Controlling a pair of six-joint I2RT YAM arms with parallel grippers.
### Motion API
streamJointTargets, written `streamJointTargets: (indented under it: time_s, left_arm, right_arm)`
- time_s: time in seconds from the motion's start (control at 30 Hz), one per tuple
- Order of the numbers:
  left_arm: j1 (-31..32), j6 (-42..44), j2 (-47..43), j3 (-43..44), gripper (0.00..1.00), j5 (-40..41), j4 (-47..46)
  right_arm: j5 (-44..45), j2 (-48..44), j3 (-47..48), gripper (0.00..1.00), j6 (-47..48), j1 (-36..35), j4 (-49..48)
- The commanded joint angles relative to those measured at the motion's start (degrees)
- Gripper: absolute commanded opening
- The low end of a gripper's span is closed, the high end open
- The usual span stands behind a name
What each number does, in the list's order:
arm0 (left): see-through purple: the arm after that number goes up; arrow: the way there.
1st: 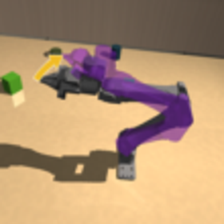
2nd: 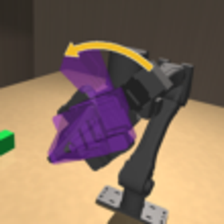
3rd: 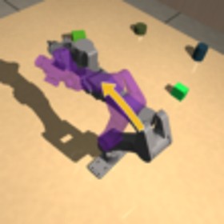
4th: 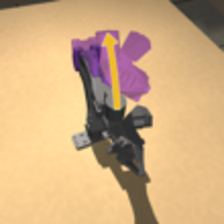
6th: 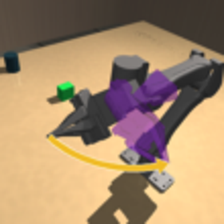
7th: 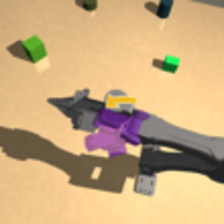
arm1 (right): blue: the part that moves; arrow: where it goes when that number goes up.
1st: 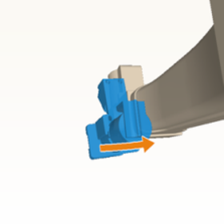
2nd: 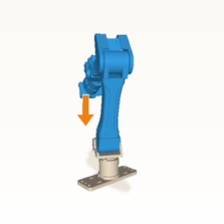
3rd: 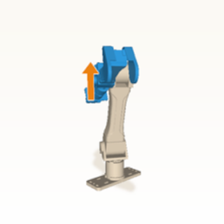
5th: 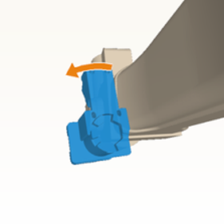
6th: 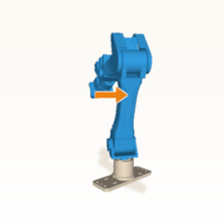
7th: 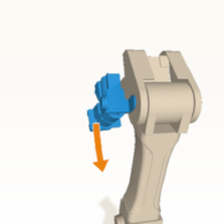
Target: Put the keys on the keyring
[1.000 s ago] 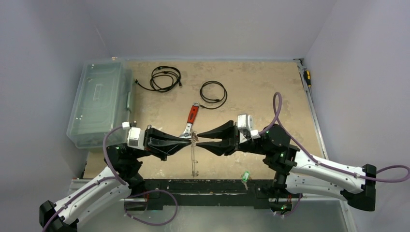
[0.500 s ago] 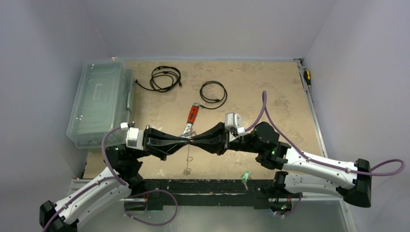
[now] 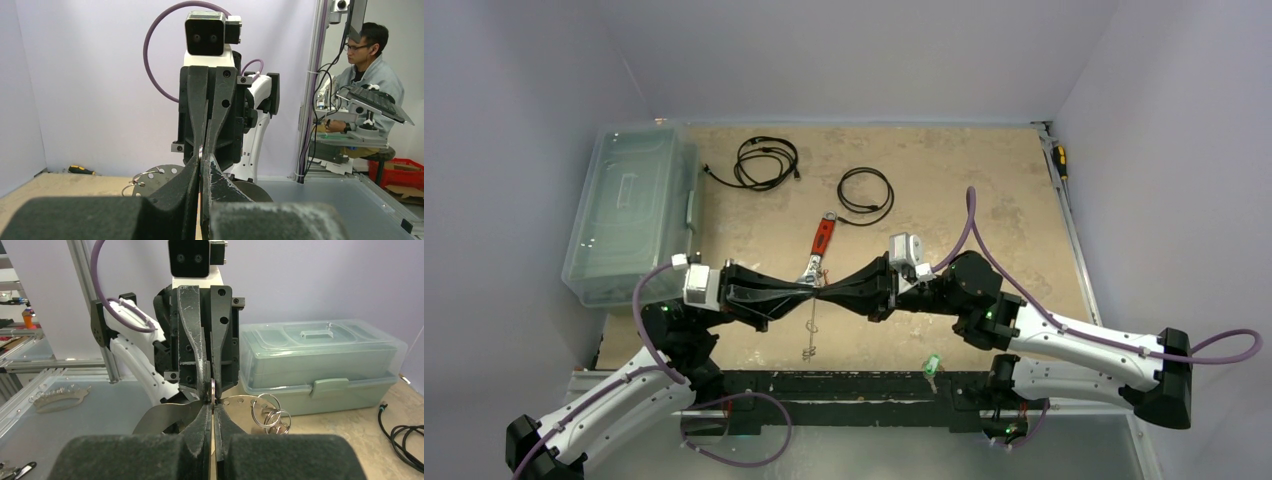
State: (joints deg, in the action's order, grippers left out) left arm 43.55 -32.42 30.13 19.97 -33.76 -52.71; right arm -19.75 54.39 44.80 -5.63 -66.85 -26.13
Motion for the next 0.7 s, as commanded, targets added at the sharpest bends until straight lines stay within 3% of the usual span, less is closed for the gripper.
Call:
streamJointTargets:
  time_s: [0.0, 0.1, 0.23, 0.37, 0.43, 0.67]
  left_arm:
    - [-0.1, 0.4, -0.5, 0.6, 0.0, 0.6, 0.0]
    - [-0.1, 1.7, -0.9, 1.7, 0.0, 0.8, 3.2]
    - [0.0, 6.1, -1.3, 7.5, 0.03, 0.8, 16.0]
    - [-0.1, 14.4, -3.1, 15.0, 0.39, 1.2, 33.8]
    - [-0.1, 19.3, -3.8, 18.8, 0.47, 1.9, 42.3]
    - [-0.1, 36.9, 1.1, 32.8, 0.42, 0.9, 69.4]
  right_arm:
    - [-0.6, 0.0, 3.1, 0.0, -0.2, -0.3, -1.9]
    - [0.1, 0.0, 3.7, 0.0, 0.3, -0.3, -0.4]
    - [0.6, -0.1, 5.9, 0.0, 2.4, -0.3, 5.4]
    - [0.7, -0.9, 8.3, 0.0, 5.1, -0.3, 12.4]
    - [-0.1, -1.2, 9.5, 0.0, 5.3, -0.3, 15.6]
    - [1.6, 0.0, 16.0, 0.0, 11.1, -0.3, 30.0]
